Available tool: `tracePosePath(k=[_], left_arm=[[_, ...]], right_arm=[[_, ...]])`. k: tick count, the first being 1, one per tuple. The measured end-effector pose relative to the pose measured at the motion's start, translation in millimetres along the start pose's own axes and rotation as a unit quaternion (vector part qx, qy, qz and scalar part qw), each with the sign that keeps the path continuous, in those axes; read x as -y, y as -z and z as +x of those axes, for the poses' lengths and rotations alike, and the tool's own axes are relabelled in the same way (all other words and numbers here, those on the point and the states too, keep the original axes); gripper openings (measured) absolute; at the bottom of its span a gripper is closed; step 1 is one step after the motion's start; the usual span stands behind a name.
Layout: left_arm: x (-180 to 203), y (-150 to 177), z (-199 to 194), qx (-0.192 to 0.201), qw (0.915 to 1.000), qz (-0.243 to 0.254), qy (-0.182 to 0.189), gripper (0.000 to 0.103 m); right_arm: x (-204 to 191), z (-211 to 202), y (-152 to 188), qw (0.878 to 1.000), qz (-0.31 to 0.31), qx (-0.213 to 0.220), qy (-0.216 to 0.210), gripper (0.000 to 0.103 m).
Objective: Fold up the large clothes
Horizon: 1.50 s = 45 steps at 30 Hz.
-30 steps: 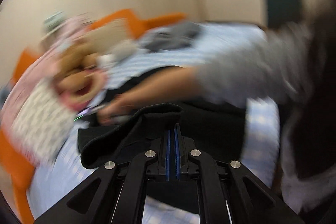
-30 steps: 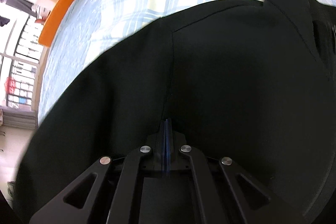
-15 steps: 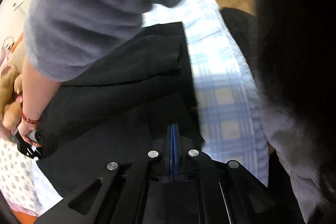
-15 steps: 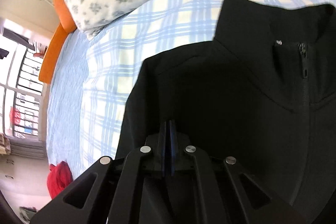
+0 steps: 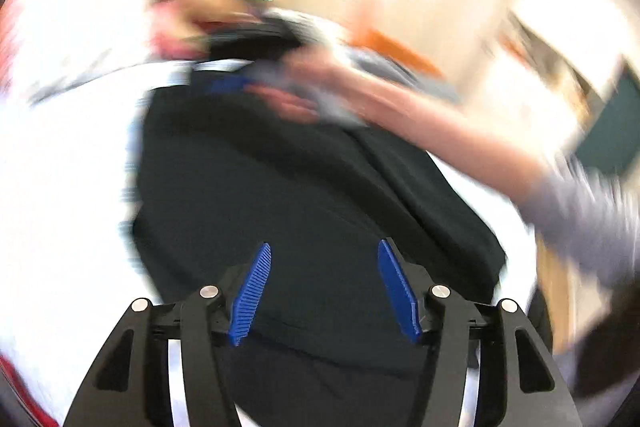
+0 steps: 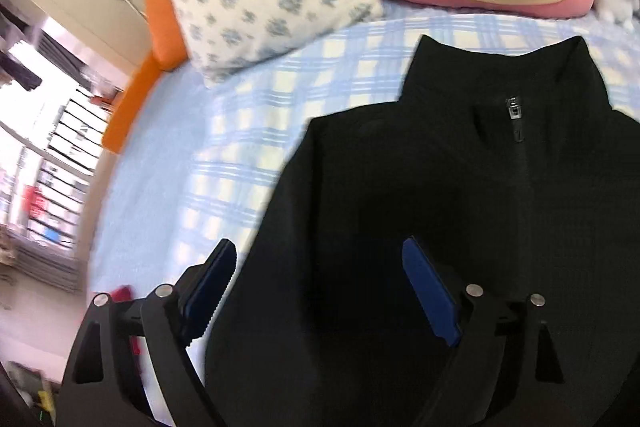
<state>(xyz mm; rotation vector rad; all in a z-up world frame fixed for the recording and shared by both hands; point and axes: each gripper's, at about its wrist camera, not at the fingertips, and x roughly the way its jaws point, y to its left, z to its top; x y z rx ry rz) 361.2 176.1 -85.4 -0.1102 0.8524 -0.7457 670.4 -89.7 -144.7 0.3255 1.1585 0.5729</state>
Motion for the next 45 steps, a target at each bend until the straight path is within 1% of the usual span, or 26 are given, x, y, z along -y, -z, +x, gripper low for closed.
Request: tracePosePath(k=[2, 3, 6, 8, 9, 10, 11, 12, 13, 14, 15, 17, 18, 21, 25, 26, 28, 30, 32, 35, 37, 38, 39, 41, 43, 45], left_arm=[[-41, -5, 8, 0.005, 0.9980, -0.047, -0.041, 0.060], [-68, -7, 17, -0.001, 0.9948, -0.081, -0.061, 0.061], [-109, -3, 48, -0.017, 0.9843, -0.149, -0.092, 0.060], [-128, -4, 65, -0.016, 0.9789, -0.186, -0.084, 0.060], [-131, -3, 70, -0.011, 0.9769, -0.197, -0.082, 0.060], [-136, -3, 75, -0.004, 0.9753, -0.207, -0.078, 0.060], [-141, -6, 75, 0.001, 0.9736, -0.216, -0.075, 0.060], [-146, -5, 79, 0.007, 0.9701, -0.229, -0.078, 0.060], [-148, -6, 85, 0.010, 0.9680, -0.240, -0.072, 0.060], [-151, -6, 90, 0.014, 0.9647, -0.257, -0.059, 0.060], [-155, -6, 93, 0.018, 0.9606, -0.274, -0.046, 0.060], [-164, -2, 101, 0.025, 0.9500, -0.311, -0.007, 0.060], [-163, 0, 100, 0.027, 0.9488, -0.315, -0.003, 0.061], [-148, 0, 92, 0.025, 0.9558, -0.293, -0.010, 0.063], [-140, -2, 76, 0.035, 0.9563, -0.290, -0.007, 0.063], [-138, -2, 71, 0.039, 0.9545, -0.296, -0.003, 0.063], [-142, -2, 61, 0.059, 0.9437, -0.326, 0.009, 0.063], [-145, 0, 52, 0.084, 0.9334, -0.347, 0.034, 0.064], [-144, -3, 52, 0.081, 0.9330, -0.348, 0.045, 0.065], [-139, -1, 71, 0.045, 0.9332, -0.351, 0.062, 0.065], [-138, 0, 83, 0.035, 0.9337, -0.351, 0.062, 0.065], [-140, 0, 90, 0.036, 0.9312, -0.356, 0.070, 0.065], [-144, 1, 99, 0.037, 0.9250, -0.369, 0.081, 0.065], [-150, 3, 109, 0.041, 0.9180, -0.385, 0.087, 0.065], [-157, 1, 115, 0.061, 0.9119, -0.396, 0.088, 0.065], [-165, 1, 111, 0.091, 0.9017, -0.412, 0.093, 0.065]], right_arm=[[-1, 0, -5, 1.000, 0.008, -0.004, 0.010, 0.083], [-3, 4, -8, 1.000, 0.004, -0.010, 0.021, 0.082], [-2, 24, -13, 0.999, 0.011, -0.032, 0.028, 0.077], [-2, 45, -9, 0.998, 0.019, -0.049, 0.039, 0.069], [-2, 57, -8, 0.997, 0.023, -0.061, 0.040, 0.069], [-4, 62, -5, 0.997, 0.018, -0.057, 0.046, 0.069], [-7, 63, -4, 0.998, 0.010, -0.049, 0.046, 0.054], [-9, 65, -4, 0.998, 0.004, -0.053, 0.033, 0.036], [-8, 67, -4, 0.998, 0.009, -0.062, 0.023, 0.002], [-5, 68, -2, 0.997, 0.027, -0.071, 0.000, 0.003], [-3, 66, -1, 0.997, 0.040, -0.068, -0.015, 0.003], [-4, 55, -1, 0.998, 0.033, -0.051, -0.009, 0.003], [-2, 48, -2, 0.998, 0.036, -0.042, -0.011, 0.003], [5, 34, -5, 0.998, 0.044, -0.033, -0.014, 0.003], [14, 19, -5, 0.998, 0.049, -0.024, -0.017, 0.003], [17, 16, -3, 0.998, 0.050, -0.024, -0.013, 0.003], [21, 16, 0, 0.998, 0.052, -0.027, -0.008, 0.003], [23, 18, 2, 0.998, 0.053, -0.029, -0.008, 0.003], [24, 20, 3, 0.998, 0.055, -0.028, -0.010, 0.003], [23, 22, 2, 0.998, 0.057, -0.028, -0.011, 0.003], [21, 23, 1, 0.998, 0.054, -0.028, -0.010, 0.003], [20, 23, 1, 0.998, 0.053, -0.028, -0.008, 0.003], [21, 23, 1, 0.998, 0.054, -0.029, -0.007, 0.003], [21, 24, 1, 0.998, 0.055, -0.030, -0.008, 0.003], [21, 24, 2, 0.998, 0.052, -0.030, -0.008, 0.003], [20, 24, 2, 0.998, 0.049, -0.031, -0.009, 0.003]])
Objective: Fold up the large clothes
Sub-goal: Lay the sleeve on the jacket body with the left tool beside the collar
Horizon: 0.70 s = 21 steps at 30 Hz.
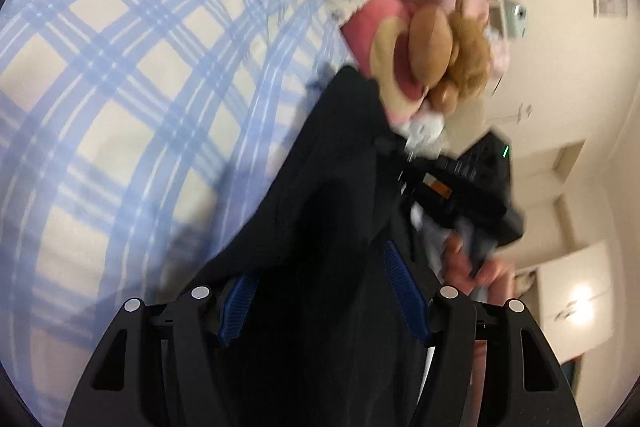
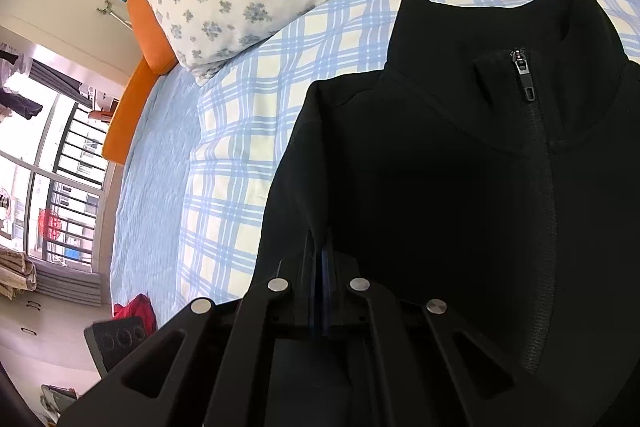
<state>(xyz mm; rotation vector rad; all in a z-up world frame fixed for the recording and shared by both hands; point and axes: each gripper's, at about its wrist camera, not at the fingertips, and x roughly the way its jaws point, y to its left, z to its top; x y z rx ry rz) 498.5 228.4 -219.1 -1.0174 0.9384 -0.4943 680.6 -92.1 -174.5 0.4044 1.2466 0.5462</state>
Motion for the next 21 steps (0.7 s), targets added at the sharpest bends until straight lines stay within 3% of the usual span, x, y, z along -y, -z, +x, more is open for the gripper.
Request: tracePosePath(k=[2, 3, 8, 10, 13, 14, 15, 16, 17, 18, 19, 21], left_arm=[[-5, -6, -12, 0.025, 0.9995, -0.012, 0.017, 0.062], [-12, -10, -19, 0.031, 0.9988, -0.024, 0.028, 0.055], [-52, -15, -21, 0.025, 0.9938, -0.095, 0.052, 0.037], [-54, -12, -19, 0.027, 0.9949, -0.087, 0.043, 0.029], [-52, -11, -25, 0.030, 0.9965, -0.074, 0.026, 0.029], [-49, -12, -30, 0.031, 0.9976, -0.061, 0.012, 0.029], [-45, -13, -37, 0.032, 0.9983, -0.049, -0.001, 0.033], [-43, -13, -44, 0.040, 0.9981, -0.042, -0.019, 0.051], [-40, -13, -56, 0.060, 0.9968, -0.032, -0.042, 0.059], [-33, -15, -72, 0.084, 0.9942, -0.016, -0.065, 0.067], [-28, -15, -81, 0.096, 0.9928, -0.008, -0.071, 0.068], [-10, -18, -93, 0.104, 0.9927, 0.013, -0.058, 0.068]], right_arm=[[-1, 0, 0, 1.000, -0.003, -0.001, -0.003, 0.003], [-1, -1, -1, 1.000, -0.007, -0.002, -0.003, 0.003], [-4, 6, 2, 1.000, -0.026, -0.009, 0.010, 0.003], [-8, 14, 6, 0.997, -0.052, -0.013, 0.046, 0.005], [-18, 21, 14, 0.988, -0.110, -0.004, 0.112, 0.010], [-22, 20, 15, 0.985, -0.120, 0.001, 0.123, 0.022], [-28, 17, 15, 0.979, -0.136, 0.012, 0.151, 0.035], [-32, 13, 14, 0.972, -0.149, 0.024, 0.180, 0.066], [-35, 7, 13, 0.968, -0.157, 0.038, 0.193, 0.081], [-39, -6, 11, 0.965, -0.164, 0.070, 0.193, 0.080], [-40, -16, 9, 0.966, -0.163, 0.090, 0.182, 0.078], [-41, -31, 1, 0.970, -0.149, 0.118, 0.150, 0.057]])
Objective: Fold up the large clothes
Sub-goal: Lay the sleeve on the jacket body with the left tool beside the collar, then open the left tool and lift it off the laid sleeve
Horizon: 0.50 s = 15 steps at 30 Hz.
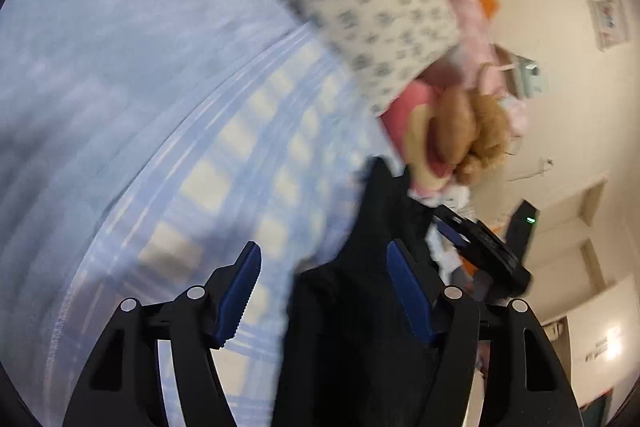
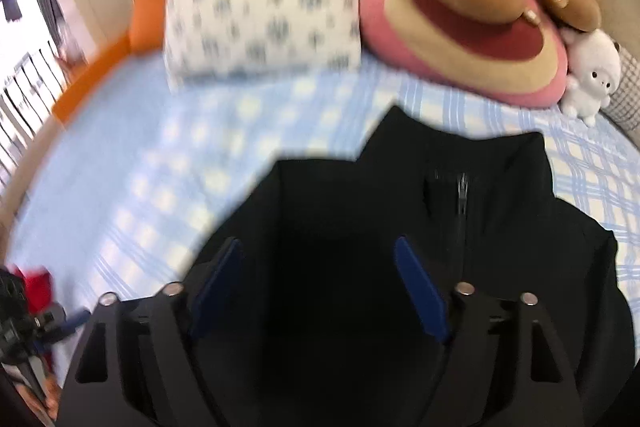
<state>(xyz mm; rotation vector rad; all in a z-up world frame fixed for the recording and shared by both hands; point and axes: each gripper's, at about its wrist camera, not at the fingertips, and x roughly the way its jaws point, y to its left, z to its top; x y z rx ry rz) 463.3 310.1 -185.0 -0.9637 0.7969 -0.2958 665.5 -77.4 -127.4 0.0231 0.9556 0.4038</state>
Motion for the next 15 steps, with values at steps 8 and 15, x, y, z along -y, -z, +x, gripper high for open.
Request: tracePosePath(k=[8, 15], left_arm=[[77, 36, 56, -0.085, 0.9897, 0.114, 0.013, 0.074], [19, 47, 89, -0.102, 0.9879, 0.099, -0.063, 0.036]], right_arm=[[-37, 65, -9, 0.995, -0.013, -0.071, -0.063, 0.016], [-40, 116, -3, 0.998, -0.011, -0.063, 0.001, 0.012]])
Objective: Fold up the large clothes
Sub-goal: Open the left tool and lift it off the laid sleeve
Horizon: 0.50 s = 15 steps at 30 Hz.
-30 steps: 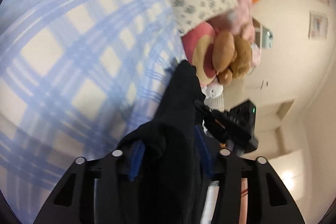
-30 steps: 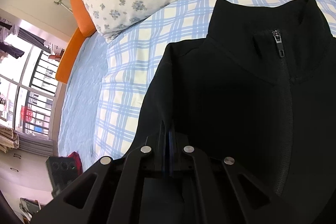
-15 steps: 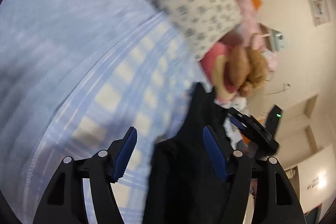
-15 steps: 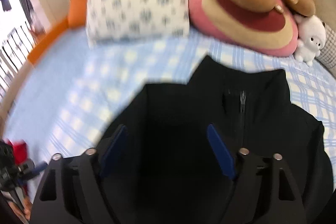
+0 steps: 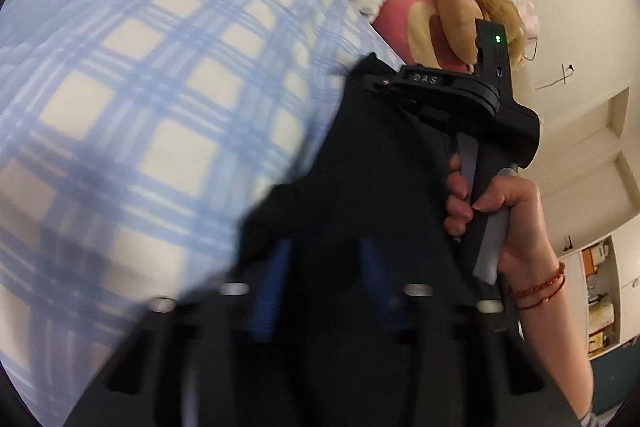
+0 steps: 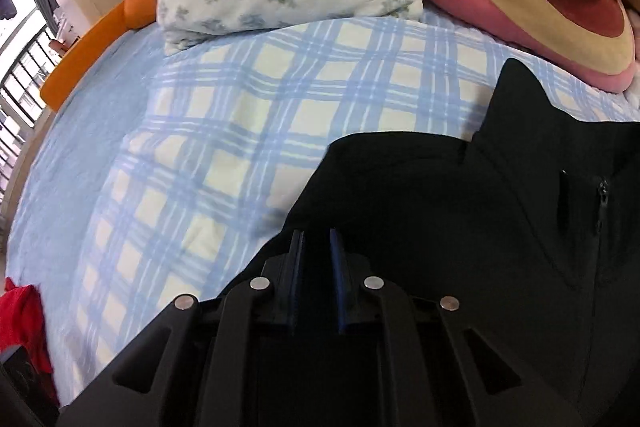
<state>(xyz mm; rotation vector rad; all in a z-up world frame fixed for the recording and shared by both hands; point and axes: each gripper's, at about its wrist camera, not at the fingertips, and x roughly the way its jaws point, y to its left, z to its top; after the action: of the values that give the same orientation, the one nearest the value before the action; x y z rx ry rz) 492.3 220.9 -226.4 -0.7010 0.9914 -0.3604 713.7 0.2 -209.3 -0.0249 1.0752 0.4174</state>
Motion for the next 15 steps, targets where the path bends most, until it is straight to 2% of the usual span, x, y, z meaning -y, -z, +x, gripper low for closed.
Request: tracePosePath(k=[2, 5, 7, 8, 9, 10, 12, 14, 15], left_arm=[[0, 0, 0, -0.001, 1.0000, 0.007, 0.001, 0.036], [6, -2, -3, -0.015, 0.9996, 0.010, -0.020, 0.037], [14, 1, -29, -0.003, 0.9993, 0.013, -0.035, 0.060], [20, 4, -43, 0.010, 0.9987, 0.024, -0.043, 0.063], [25, 9, -56, 0.020, 0.9980, 0.036, -0.047, 0.070], [35, 19, -72, 0.027, 0.9975, 0.053, -0.039, 0.074], [53, 42, -91, 0.024, 0.9970, 0.073, -0.010, 0.075], [73, 72, -102, 0.007, 0.9944, 0.105, -0.005, 0.076], [79, 88, -105, -0.001, 0.9934, 0.115, -0.002, 0.076]], right_arm=[[-5, 2, 1, 1.000, -0.013, 0.003, 0.014, 0.012], [-12, -10, 1, 0.999, -0.031, -0.003, 0.028, 0.017], [-19, -51, 15, 0.998, -0.051, 0.020, 0.012, 0.017], [-27, -71, 22, 0.997, -0.064, 0.032, 0.001, 0.018], [-34, -105, 43, 0.995, -0.091, 0.050, 0.000, 0.020], [-38, -127, 59, 0.992, -0.109, 0.059, 0.003, 0.027], [-41, -185, 115, 0.988, -0.134, 0.072, -0.023, 0.031], [-39, -223, 164, 0.986, -0.146, 0.067, -0.041, 0.030], [-37, -248, 201, 0.985, -0.150, 0.067, -0.046, 0.030]])
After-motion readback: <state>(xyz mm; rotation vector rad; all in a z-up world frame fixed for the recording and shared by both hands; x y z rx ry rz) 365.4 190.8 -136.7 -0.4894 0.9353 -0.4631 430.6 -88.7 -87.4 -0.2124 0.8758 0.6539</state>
